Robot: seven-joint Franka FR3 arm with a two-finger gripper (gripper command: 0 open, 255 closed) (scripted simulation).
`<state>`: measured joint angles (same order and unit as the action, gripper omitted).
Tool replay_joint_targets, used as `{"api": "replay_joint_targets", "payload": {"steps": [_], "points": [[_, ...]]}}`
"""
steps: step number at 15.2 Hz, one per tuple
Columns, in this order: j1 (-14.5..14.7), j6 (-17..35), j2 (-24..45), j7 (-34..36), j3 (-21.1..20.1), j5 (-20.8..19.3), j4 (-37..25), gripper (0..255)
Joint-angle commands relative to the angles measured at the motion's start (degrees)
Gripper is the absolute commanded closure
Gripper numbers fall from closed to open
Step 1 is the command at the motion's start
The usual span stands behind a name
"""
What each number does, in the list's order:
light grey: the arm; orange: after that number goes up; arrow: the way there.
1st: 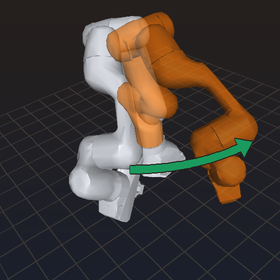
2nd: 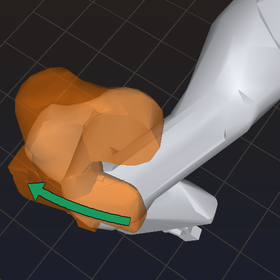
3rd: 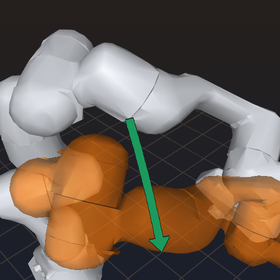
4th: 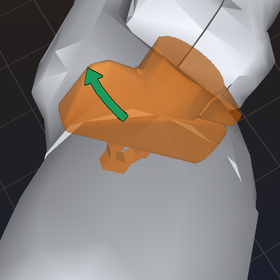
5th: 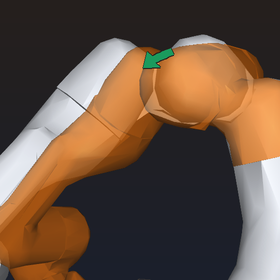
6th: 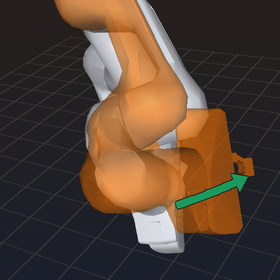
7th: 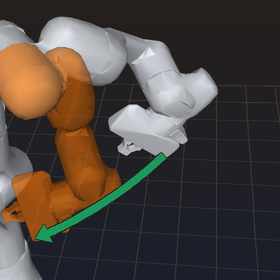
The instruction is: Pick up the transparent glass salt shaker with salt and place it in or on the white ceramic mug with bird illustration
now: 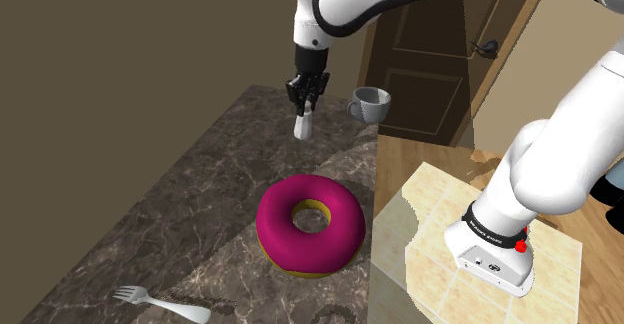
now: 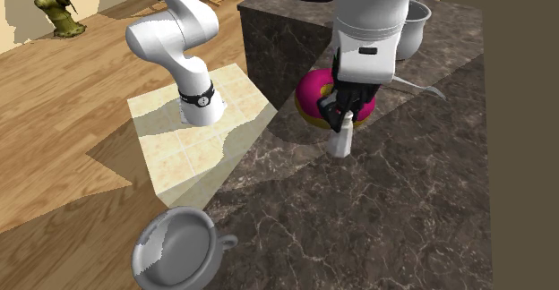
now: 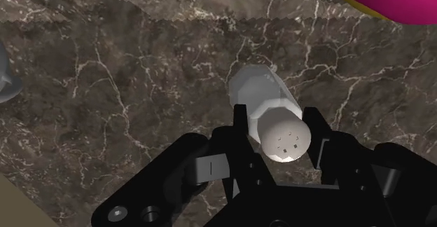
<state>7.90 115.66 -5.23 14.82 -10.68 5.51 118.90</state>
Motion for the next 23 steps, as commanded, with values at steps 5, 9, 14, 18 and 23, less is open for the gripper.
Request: {"api": "replay_joint_targets", "payload": {"steps": [5, 9, 14, 18, 23], "points": [[-0.09, -4.75, -1.13, 0.16, 0.15, 0.02, -3.62, 255], [-0.13, -7.8, -1.48, 0.33, 0.23, -0.02, -6.32, 255], [-1.93, -9.78, -3.3, -3.77, 2.66, 0.03, -6.16, 255], [-4.3, -10.94, -4.79, -9.25, 5.94, -0.22, -5.38, 255], [-7.24, -12.53, -5.33, -16.04, 10.1, -0.87, -5.86, 255]]}}
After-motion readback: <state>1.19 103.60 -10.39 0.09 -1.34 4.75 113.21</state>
